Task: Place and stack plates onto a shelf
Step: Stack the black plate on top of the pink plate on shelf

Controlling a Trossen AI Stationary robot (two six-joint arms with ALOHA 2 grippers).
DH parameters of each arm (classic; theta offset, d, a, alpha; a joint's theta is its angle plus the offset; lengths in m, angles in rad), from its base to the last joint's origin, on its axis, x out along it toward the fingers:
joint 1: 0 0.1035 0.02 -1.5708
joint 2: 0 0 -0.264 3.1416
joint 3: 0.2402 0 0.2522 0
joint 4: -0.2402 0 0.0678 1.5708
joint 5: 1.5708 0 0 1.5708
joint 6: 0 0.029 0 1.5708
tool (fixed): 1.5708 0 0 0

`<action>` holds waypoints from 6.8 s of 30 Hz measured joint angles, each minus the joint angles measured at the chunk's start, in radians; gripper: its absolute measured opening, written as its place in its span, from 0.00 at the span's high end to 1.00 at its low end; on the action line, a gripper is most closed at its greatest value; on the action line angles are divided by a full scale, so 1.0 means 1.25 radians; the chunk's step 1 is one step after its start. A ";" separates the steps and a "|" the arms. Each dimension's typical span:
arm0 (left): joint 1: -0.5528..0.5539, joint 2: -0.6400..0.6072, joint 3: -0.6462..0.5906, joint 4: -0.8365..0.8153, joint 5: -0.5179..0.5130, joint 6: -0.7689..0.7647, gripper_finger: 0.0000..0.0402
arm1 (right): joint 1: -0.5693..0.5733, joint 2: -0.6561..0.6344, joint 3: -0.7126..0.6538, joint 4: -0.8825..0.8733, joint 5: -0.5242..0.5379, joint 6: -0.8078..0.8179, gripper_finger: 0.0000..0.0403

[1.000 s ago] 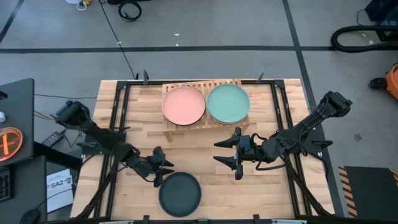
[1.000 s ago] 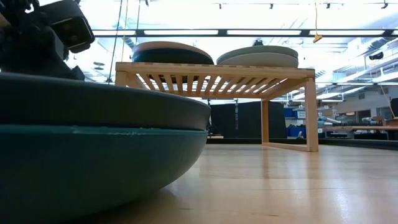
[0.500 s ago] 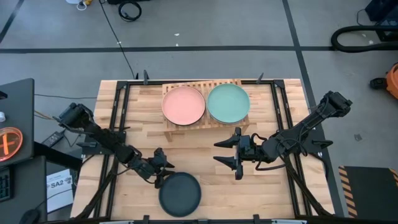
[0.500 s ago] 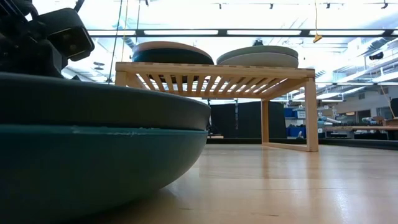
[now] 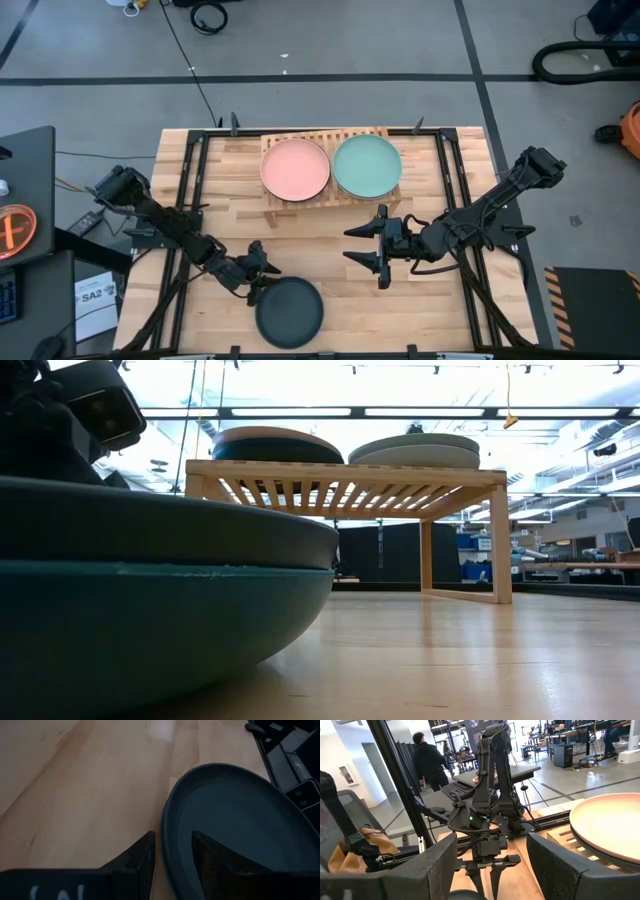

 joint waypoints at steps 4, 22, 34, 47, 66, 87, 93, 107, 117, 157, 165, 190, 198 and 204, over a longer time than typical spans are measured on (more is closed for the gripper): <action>-0.004 0.036 0.000 0.009 0.001 -0.002 0.67 | 0.000 0.000 0.000 0.000 0.000 0.000 0.39; -0.005 0.095 0.000 0.020 0.022 -0.022 0.71 | 0.000 0.000 0.000 0.000 0.000 0.000 0.39; -0.004 0.095 0.000 0.041 0.024 -0.026 0.94 | 0.000 0.000 0.000 0.000 0.000 0.000 0.39; 0.005 0.095 0.000 0.102 0.012 -0.009 0.94 | 0.000 0.000 0.000 0.000 0.000 0.000 0.39; 0.121 0.095 0.000 0.115 -0.103 -0.070 0.94 | 0.028 0.000 0.000 -0.262 -0.002 0.527 0.40; 0.123 0.095 0.000 0.104 -0.099 -0.085 0.94 | 0.017 0.294 0.060 -0.186 -0.018 0.748 0.52; 0.123 0.095 -0.001 0.103 -0.099 -0.085 0.94 | -0.019 0.369 0.168 -0.339 -0.091 0.729 0.56; 0.123 0.095 0.000 0.102 -0.099 -0.084 0.94 | -0.045 0.419 0.260 -0.538 -0.119 0.749 0.57; 0.123 0.095 0.000 0.103 -0.099 -0.084 0.94 | -0.048 0.420 0.260 -0.587 -0.140 0.778 0.57; 0.122 0.095 0.000 0.103 -0.099 -0.088 0.92 | -0.065 0.482 0.259 -0.590 -0.208 0.854 0.93; 0.123 0.095 0.000 0.104 -0.087 -0.098 0.91 | -0.071 0.482 0.259 -0.595 -0.218 0.864 0.93; 0.120 0.095 0.001 0.109 -0.056 -0.075 0.65 | -0.071 0.482 0.259 -0.590 -0.211 0.826 0.96; 0.113 0.095 0.001 0.118 -0.010 -0.046 0.65 | -0.072 0.482 0.259 -0.588 -0.205 0.797 0.96; 0.098 0.090 0.001 0.115 -0.009 -0.041 0.65 | -0.072 0.482 0.259 -0.584 -0.201 0.792 0.96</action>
